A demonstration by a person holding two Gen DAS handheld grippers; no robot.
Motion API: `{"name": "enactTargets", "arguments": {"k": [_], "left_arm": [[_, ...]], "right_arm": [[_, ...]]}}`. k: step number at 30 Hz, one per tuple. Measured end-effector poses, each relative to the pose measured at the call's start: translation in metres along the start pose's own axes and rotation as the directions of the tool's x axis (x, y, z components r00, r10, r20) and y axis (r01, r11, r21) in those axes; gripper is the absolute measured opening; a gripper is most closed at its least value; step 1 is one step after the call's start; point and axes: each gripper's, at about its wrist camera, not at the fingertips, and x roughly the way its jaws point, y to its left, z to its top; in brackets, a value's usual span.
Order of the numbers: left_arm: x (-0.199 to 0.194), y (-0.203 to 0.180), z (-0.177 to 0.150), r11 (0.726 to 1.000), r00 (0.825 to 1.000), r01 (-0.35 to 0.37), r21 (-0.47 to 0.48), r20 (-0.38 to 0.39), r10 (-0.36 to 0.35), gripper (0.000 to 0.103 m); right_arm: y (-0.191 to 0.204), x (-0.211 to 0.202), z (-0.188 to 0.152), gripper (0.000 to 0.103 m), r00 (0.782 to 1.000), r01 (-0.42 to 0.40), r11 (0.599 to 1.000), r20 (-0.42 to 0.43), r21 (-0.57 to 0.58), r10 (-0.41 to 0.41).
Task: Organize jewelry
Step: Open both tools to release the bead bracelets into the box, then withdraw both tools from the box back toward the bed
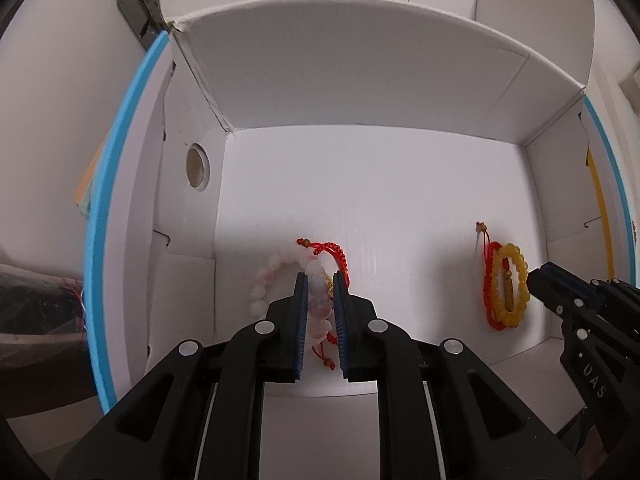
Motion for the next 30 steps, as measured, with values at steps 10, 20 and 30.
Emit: {"name": "enactTargets", "arguments": {"k": [10,20,30], "left_arm": [[-0.049,0.003,-0.011,0.999,0.992,-0.035,-0.003,0.123,0.035,0.062],[-0.076,-0.001,-0.013,0.999,0.978,-0.048,-0.019,0.203,0.051,0.084],[-0.096,-0.042,-0.017,0.999,0.964,-0.03,0.019,0.265,0.024,0.097]], "right_arm": [[0.0,-0.046,-0.007,0.063,0.992,-0.014,1.0,0.124,-0.021,0.017],[-0.024,-0.09,-0.022,0.08,0.974,0.036,0.999,0.223,-0.025,-0.03],[-0.079,-0.118,-0.048,0.089,0.961,0.053,0.996,0.269,0.069,-0.07]]}}
